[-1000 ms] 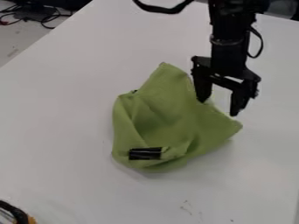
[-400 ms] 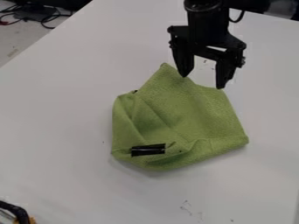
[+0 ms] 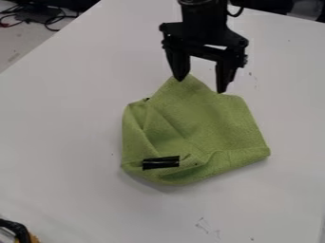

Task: Moved the cloth to the right

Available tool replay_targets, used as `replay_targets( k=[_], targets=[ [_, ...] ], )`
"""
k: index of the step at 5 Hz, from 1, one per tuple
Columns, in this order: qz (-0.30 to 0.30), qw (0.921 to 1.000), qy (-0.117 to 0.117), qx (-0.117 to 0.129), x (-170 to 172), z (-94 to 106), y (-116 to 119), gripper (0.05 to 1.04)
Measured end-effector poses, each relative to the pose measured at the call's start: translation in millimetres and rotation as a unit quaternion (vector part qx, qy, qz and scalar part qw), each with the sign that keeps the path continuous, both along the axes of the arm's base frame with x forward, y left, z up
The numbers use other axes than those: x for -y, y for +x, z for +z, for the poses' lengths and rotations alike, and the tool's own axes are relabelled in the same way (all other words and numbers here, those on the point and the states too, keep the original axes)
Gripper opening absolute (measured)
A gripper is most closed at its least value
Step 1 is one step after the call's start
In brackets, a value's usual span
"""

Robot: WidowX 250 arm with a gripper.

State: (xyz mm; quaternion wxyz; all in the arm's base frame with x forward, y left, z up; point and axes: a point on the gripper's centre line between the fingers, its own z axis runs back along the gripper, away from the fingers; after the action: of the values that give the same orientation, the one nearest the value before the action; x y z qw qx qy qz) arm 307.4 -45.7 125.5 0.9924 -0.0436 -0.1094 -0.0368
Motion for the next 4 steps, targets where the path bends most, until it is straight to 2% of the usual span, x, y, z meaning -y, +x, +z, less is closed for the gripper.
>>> replay_targets(
  k=[1, 2, 3, 4],
  targets=[
    [0.044, 0.9988, 0.012, -0.015, -18.2, 0.8, -19.0, 1.001],
    [0.089, 0.9945, 0.027, -0.048, -27.9, -0.7, -40.1, 1.001],
    [0.121, 0.9904, 0.030, -0.060, -33.3, 0.3, -73.3, 1.001],
    [0.133, 0.9871, 0.033, -0.083, -35.2, -3.6, -95.9, 1.001]
  ],
)
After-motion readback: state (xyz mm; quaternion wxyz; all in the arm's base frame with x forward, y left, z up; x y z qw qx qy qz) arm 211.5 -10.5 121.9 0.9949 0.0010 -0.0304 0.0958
